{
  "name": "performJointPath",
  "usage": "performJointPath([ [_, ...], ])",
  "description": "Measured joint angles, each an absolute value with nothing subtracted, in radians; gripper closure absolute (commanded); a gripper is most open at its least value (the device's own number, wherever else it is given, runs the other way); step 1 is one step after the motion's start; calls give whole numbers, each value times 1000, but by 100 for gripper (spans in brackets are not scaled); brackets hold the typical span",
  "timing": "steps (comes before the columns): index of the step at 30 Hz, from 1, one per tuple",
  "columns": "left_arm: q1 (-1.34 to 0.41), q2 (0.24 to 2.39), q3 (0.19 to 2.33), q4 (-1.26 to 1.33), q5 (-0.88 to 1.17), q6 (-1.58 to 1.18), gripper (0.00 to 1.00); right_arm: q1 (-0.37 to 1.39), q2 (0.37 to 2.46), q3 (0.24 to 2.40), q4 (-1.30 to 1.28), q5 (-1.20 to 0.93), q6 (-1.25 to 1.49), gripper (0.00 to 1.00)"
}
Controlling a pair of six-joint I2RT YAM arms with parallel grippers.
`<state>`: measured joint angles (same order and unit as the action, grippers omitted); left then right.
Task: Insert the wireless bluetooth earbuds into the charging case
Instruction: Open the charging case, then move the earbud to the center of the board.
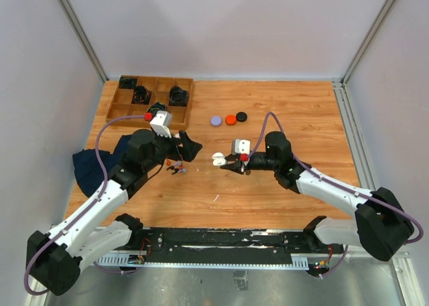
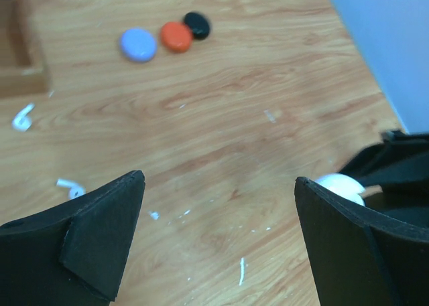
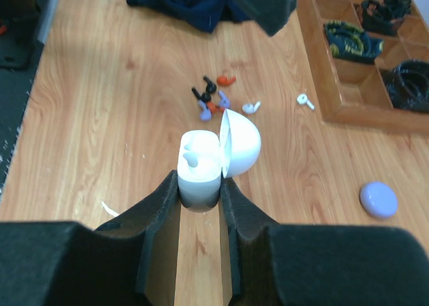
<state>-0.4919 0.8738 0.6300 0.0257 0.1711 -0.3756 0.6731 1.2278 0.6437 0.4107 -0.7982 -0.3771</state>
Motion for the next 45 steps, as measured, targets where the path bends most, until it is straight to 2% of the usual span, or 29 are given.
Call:
performJointPath([
  [8, -463, 1092, 722, -162, -46, -446, 6, 673, 1227, 503, 507, -712, -442, 99],
  [19, -358, 1444, 866, -185, -104, -463, 9, 673, 1229, 381, 733, -656, -427, 99],
  [30, -311, 1752, 1040, -113, -210, -456, 42, 673, 1228, 380, 767, -627, -423, 99],
  [38, -310, 1852, 1084, -106, -281, -430, 54, 673, 1228, 380, 768, -624, -423, 99],
  [45, -310, 1883, 1116, -107, -303, -398, 69, 673, 1228, 380, 767, -618, -423, 99],
])
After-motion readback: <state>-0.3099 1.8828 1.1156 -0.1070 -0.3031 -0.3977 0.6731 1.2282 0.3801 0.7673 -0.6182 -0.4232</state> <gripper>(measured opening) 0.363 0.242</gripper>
